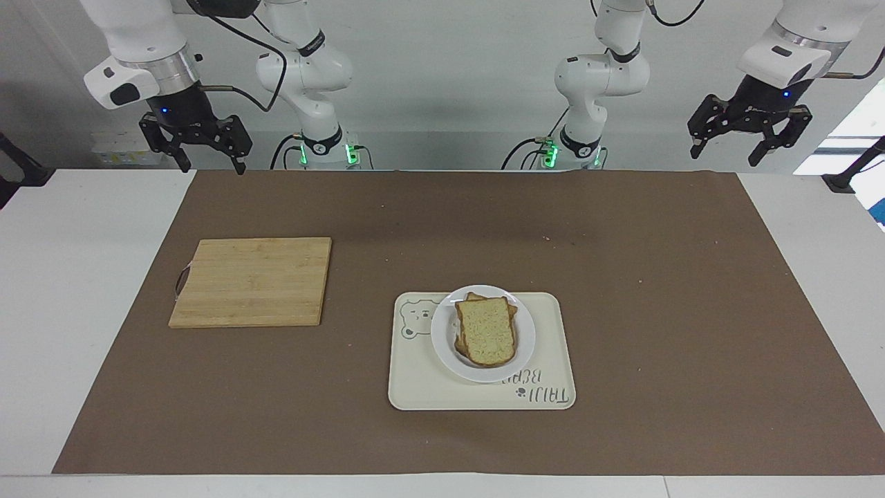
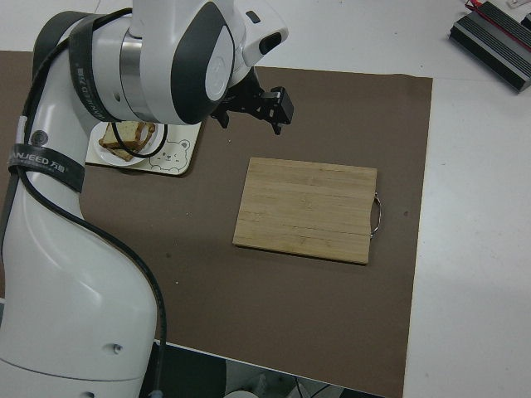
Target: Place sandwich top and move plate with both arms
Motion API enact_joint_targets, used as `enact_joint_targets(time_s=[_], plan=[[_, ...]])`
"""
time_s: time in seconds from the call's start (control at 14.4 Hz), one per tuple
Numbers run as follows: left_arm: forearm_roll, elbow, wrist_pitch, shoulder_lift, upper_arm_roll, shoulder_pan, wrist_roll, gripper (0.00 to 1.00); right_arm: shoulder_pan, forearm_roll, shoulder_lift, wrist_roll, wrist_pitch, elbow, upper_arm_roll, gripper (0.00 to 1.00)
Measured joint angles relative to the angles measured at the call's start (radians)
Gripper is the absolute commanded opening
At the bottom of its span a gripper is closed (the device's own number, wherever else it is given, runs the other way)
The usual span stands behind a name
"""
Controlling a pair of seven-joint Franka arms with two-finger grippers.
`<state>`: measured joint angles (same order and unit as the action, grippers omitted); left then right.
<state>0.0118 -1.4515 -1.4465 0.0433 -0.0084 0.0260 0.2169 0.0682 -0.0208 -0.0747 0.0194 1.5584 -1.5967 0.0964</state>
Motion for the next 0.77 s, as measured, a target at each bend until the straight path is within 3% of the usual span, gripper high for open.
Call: enact_joint_targets(time_s=[0.77], plan=[[0.000, 0.010, 0.036, 0.006, 0.002, -0.007, -0.016, 1.00, 0.002, 0.020, 0.000, -0.006, -0.007, 0.000, 0.000, 1.00]])
